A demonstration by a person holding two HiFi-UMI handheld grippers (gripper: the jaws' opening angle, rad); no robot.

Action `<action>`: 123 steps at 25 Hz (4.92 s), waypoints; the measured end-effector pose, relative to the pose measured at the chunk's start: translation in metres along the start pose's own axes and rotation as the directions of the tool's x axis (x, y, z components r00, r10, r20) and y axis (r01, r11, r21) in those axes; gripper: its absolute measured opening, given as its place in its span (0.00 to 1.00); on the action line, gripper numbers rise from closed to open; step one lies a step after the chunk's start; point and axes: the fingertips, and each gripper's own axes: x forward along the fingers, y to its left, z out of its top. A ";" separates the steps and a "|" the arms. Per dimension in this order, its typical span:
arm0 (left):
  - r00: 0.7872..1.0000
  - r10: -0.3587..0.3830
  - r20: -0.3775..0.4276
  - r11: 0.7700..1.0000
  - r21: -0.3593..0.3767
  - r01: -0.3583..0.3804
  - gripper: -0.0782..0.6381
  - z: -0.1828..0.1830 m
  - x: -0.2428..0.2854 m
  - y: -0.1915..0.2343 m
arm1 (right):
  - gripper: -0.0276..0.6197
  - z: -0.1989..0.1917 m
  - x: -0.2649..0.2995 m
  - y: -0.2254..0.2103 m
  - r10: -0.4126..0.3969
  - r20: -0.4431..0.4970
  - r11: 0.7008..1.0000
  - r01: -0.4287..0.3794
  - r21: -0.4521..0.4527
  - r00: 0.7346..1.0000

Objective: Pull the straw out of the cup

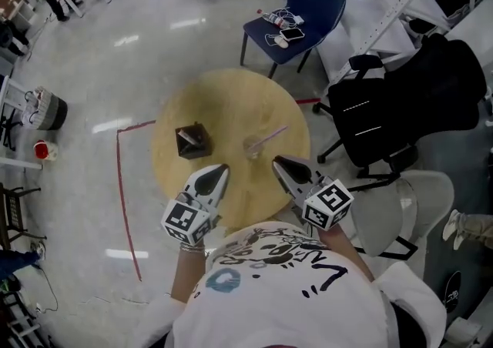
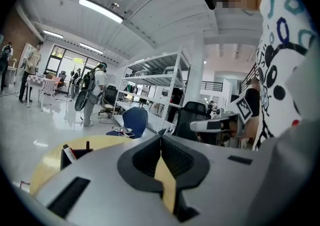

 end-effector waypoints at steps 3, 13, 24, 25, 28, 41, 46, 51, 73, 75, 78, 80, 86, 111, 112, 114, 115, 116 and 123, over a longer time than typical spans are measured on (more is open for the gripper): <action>1.000 -0.008 -0.007 1.000 -0.024 0.008 0.13 -0.005 0.009 0.003 | 0.09 -0.009 0.007 -0.015 -0.001 -0.017 0.999 0.002 0.034 1.000; 0.999 -0.006 -0.051 0.997 -0.082 0.002 0.13 -0.026 0.033 0.019 | 0.10 -0.037 0.034 -0.052 -0.017 -0.104 0.995 0.027 0.100 0.994; 0.998 0.005 -0.066 0.993 -0.117 -0.013 0.13 -0.028 0.053 0.037 | 0.19 -0.045 0.070 -0.076 0.011 -0.154 0.995 0.005 0.103 0.988; 0.998 0.006 -0.065 0.993 -0.119 -0.014 0.13 -0.028 0.056 0.038 | 0.19 -0.045 0.073 -0.077 0.019 -0.158 0.995 -0.003 0.101 0.987; 0.997 0.009 -0.071 0.992 -0.125 -0.018 0.13 -0.028 0.058 0.039 | 0.19 -0.045 0.080 -0.078 0.045 -0.164 0.996 -0.031 0.088 0.985; 0.997 0.021 -0.070 0.991 -0.132 -0.030 0.13 -0.029 0.056 0.045 | 0.12 -0.025 0.086 -0.069 0.089 -0.107 0.996 -0.086 0.033 0.990; 0.998 0.029 -0.064 0.992 -0.121 -0.037 0.13 -0.028 0.050 0.045 | 0.12 -0.014 0.081 -0.064 0.090 -0.081 0.996 -0.089 0.016 0.993; 0.998 0.030 -0.056 0.994 -0.106 -0.036 0.13 -0.022 0.047 0.041 | 0.12 -0.002 0.074 -0.061 0.085 -0.059 0.996 -0.086 -0.005 0.995; 0.999 0.049 -0.011 0.995 -0.088 -0.050 0.13 -0.018 0.021 0.007 | 0.12 0.038 0.028 -0.030 0.093 0.032 0.992 -0.090 -0.086 0.995; 0.999 0.051 -0.008 0.995 -0.085 -0.052 0.13 -0.019 0.020 0.004 | 0.12 0.041 0.024 -0.029 0.094 0.041 0.992 -0.090 -0.091 0.995; 0.998 0.055 -0.004 0.995 -0.083 -0.055 0.13 -0.018 0.017 0.000 | 0.12 0.046 0.018 -0.025 0.098 0.054 0.991 -0.092 -0.094 0.994; 0.998 0.056 -0.001 0.995 -0.083 -0.056 0.13 -0.018 0.016 -0.002 | 0.12 0.050 0.014 -0.023 0.097 0.063 0.991 -0.091 -0.099 0.993; 0.999 0.054 0.000 0.995 -0.083 -0.054 0.13 -0.021 0.010 -0.013 | 0.12 0.058 -0.001 -0.019 0.095 0.092 0.989 -0.084 -0.119 0.991; 1.000 0.011 -0.013 0.998 -0.068 -0.012 0.13 -0.029 0.011 -0.036 | 0.12 0.046 -0.048 -0.032 -0.014 0.088 0.985 0.029 -0.170 0.996; 1.000 0.011 -0.016 0.998 -0.068 -0.012 0.13 -0.030 0.011 -0.036 | 0.12 0.041 -0.048 -0.033 -0.016 0.081 0.985 0.030 -0.172 0.997; 1.000 0.011 -0.022 0.998 -0.069 -0.012 0.13 -0.032 0.011 -0.036 | 0.12 0.034 -0.047 -0.034 -0.022 0.062 0.985 0.033 -0.171 0.998; 1.000 0.011 -0.025 0.997 -0.070 -0.013 0.13 -0.033 0.011 -0.036 | 0.12 0.031 -0.046 -0.034 -0.025 0.053 0.985 0.033 -0.169 0.998; 1.000 0.011 -0.027 0.997 -0.071 -0.013 0.13 -0.034 0.010 -0.037 | 0.12 0.028 -0.046 -0.033 -0.025 0.045 0.985 0.032 -0.167 0.999; 0.999 0.014 -0.035 0.997 -0.074 -0.016 0.13 -0.038 0.008 -0.036 | 0.12 0.005 -0.039 -0.029 -0.007 -0.004 0.985 0.006 -0.175 1.000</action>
